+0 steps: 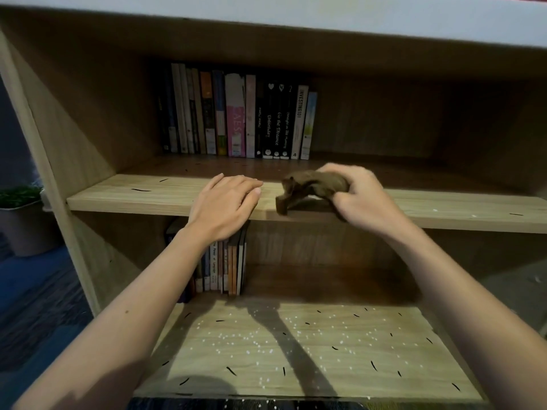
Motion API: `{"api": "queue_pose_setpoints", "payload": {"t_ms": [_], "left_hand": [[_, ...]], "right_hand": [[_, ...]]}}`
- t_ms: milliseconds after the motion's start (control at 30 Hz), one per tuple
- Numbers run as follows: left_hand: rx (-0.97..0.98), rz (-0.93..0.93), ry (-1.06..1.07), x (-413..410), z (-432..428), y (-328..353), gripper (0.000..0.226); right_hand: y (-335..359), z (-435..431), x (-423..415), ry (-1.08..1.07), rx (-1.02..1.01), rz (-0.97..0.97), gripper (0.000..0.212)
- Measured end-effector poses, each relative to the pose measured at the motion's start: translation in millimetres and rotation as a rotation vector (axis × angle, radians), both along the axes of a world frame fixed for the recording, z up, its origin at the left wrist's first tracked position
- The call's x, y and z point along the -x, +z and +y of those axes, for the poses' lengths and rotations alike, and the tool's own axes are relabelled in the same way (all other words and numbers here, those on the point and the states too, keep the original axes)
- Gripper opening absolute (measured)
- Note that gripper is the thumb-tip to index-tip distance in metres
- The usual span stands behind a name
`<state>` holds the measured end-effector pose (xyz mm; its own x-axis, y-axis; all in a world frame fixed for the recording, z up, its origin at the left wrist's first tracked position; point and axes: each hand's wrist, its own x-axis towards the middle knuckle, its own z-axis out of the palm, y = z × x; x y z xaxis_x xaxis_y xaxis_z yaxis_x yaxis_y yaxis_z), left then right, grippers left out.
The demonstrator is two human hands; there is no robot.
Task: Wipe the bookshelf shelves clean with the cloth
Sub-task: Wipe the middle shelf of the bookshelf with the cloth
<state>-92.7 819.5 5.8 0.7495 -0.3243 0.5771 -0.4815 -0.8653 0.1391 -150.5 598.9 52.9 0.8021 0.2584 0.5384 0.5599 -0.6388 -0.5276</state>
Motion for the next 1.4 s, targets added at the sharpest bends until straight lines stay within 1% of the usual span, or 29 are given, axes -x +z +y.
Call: {"api": "queue_pose_setpoints", "payload": {"t_ms": [100, 167, 233, 267, 333, 367, 433, 467, 533, 600, 667, 733, 833, 900, 967, 1033, 1100, 1167, 1233, 1300, 1367, 1400], "left_hand": [[0.024, 0.008, -0.021, 2.4, 0.4, 1.6, 0.055], [0.066, 0.019, -0.046, 3.9, 1.3, 2.6, 0.054], [0.141, 0.018, -0.061, 6.7, 2.9, 4.3, 0.047], [0.185, 0.015, -0.061, 8.3, 4.3, 5.2, 0.041], [0.249, 0.016, -0.045, 13.0, 8.3, 5.9, 0.035], [0.263, 0.023, -0.038, 14.6, 10.8, 5.6, 0.034], [0.251, 0.047, -0.015, 15.3, 19.1, 6.4, 0.035], [0.246, 0.06, -0.002, 14.1, 24.5, 7.7, 0.035], [0.283, 0.073, 0.011, 8.4, 38.2, 12.7, 0.034], [0.336, 0.055, 0.007, 0.0, 49.7, 19.0, 0.033], [0.349, 0.054, 0.014, -8.1, 54.7, 23.3, 0.033], [0.37, 0.055, 0.043, -17.2, 55.4, 25.4, 0.035], [0.33, 0.075, 0.122, -27.7, 54.0, 23.9, 0.04], [0.307, 0.113, 0.133, -30.0, 53.3, 23.2, 0.042], [0.296, 0.131, 0.092, -28.5, 53.0, 25.1, 0.041], [0.263, 0.117, 0.071, -26.4, 58.0, 28.1, 0.039], [0.235, 0.063, 0.091, -25.9, 71.1, 27.3, 0.038], [0.305, -0.002, 0.139, -28.2, 84.6, 24.4, 0.04], [0.437, -0.053, 0.174, -31.9, 92.1, 21.5, 0.038], [0.52, -0.102, 0.165, -33.8, 91.9, 20.8, 0.039], [0.59, -0.138, 0.137, -33.7, 92.1, 20.0, 0.043], [0.625, -0.146, 0.115, -33.5, 93.5, 19.7, 0.043]], "right_hand": [[2.2, 5.6, -10.9, -0.13, 0.037, -0.112, 0.039], [-7.1, 12.0, -11.9, -0.106, 0.098, -0.079, 0.041], [-14.5, 19.7, -7.5, -0.047, 0.236, -0.045, 0.041], [-14.5, 23.0, -7.6, -0.043, 0.249, -0.076, 0.041], [-10.2, 31.6, -13.5, -0.077, 0.152, -0.186, 0.042], [-7.3, 37.7, -18.6, -0.075, 0.159, -0.196, 0.042], [-4.4, 54.4, -29.1, -0.01, 0.294, -0.112, 0.04], [-3.7, 62.3, -33.9, 0.023, 0.309, -0.069, 0.04], [4.5, 72.9, -43.1, 0.06, 0.196, -0.043, 0.039], [17.2, 73.1, -55.3, 0.092, 0.086, -0.012, 0.033], [30.6, 65.1, -66.9, 0.07, -0.015, 0.015, 0.027], [44.0, 52.9, -86.0, -0.043, -0.101, 0.044, 0.023], [54.7, 35.0, -127.2, -0.238, -0.102, 0.106, 0.027], [55.1, 29.4, -150.8, -0.325, -0.041, 0.158, 0.027], [48.2, 29.8, -166.9, -0.344, 0.072, 0.212, 0.031], [39.6, 34.2, -180.0, -0.313, 0.165, 0.248, 0.028], [29.4, 40.4, -191.6, -0.336, 0.246, 0.248, 0.023], [19.3, 48.3, -201.7, -0.395, 0.33, 0.25, 0.024], [12.6, 64.2, -208.2, -0.415, 0.41, 0.241, 0.028], [12.4, 87.1, -205.3, -0.33, 0.416, 0.241, 0.021], [16.1, 116.3, -184.8, -0.173, 0.423, 0.253, 0.012], [18.0, 129.5, -170.4, -0.076, 0.419, 0.251, 0.012]]}}
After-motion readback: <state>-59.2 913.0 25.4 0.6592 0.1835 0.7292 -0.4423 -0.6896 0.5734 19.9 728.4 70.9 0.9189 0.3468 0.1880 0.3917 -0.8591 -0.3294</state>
